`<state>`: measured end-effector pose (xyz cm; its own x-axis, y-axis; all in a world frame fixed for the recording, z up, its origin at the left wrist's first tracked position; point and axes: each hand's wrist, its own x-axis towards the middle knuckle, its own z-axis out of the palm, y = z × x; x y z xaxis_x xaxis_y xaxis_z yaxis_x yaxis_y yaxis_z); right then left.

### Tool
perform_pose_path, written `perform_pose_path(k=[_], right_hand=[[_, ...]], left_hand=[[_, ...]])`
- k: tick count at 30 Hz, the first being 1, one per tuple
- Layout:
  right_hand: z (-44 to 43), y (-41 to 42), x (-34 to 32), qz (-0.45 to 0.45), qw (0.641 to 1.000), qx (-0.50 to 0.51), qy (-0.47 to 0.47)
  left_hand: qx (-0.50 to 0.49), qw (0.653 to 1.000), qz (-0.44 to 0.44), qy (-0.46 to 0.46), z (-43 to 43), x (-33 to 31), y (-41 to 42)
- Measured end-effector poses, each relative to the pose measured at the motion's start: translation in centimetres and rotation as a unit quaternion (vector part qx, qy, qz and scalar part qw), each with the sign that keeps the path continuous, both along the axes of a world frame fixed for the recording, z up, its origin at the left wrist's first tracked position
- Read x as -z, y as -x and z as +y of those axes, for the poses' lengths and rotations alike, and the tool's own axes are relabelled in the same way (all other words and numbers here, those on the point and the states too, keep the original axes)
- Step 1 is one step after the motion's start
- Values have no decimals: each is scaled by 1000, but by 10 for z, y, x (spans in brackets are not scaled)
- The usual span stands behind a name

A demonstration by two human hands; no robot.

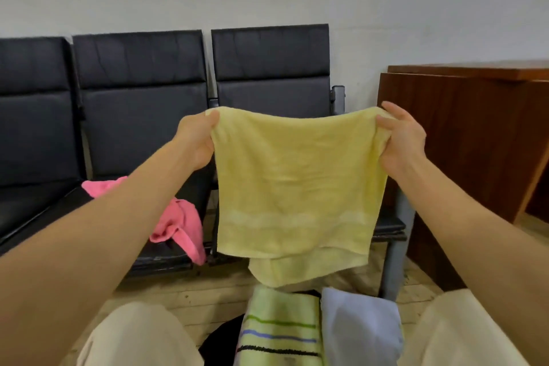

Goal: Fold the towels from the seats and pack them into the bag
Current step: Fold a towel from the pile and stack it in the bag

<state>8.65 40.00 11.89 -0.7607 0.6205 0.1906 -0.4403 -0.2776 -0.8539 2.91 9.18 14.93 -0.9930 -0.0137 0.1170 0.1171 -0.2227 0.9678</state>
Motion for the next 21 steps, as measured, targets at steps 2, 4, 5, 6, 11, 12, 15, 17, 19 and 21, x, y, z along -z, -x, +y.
perform_pose_path(k=[2,4,5,6,11,12,15,17,19,21], right_hand=[[4,0,-17,-6,999,32,-29],[7,-1,-29,-16,996,57,-72],[8,-2,-34,-19,994,63,-89],[8,-4,-38,-20,992,66,-103],[6,-6,-44,-33,987,65,-145],[6,-6,-42,-44,988,48,-143],[10,-2,-37,-83,990,9,-113],[11,-2,-37,-76,995,16,-59],[7,-6,-37,-56,998,22,8],[0,-9,-35,-47,998,28,31]], left_hand=[[-36,999,17,31,-3,-19,-6],[-50,997,26,44,-7,-33,-10],[-49,998,24,37,-7,-38,-13],[-47,998,22,24,-8,-41,-13],[-50,998,-48,-11,-11,-41,-17],[-55,996,-63,-14,-13,-37,-12],[-108,992,-56,-46,-9,-31,-12],[-152,987,-19,-44,-2,-28,-17],[-208,977,40,-14,1,-22,-15],[-239,967,82,32,3,-18,-19]])
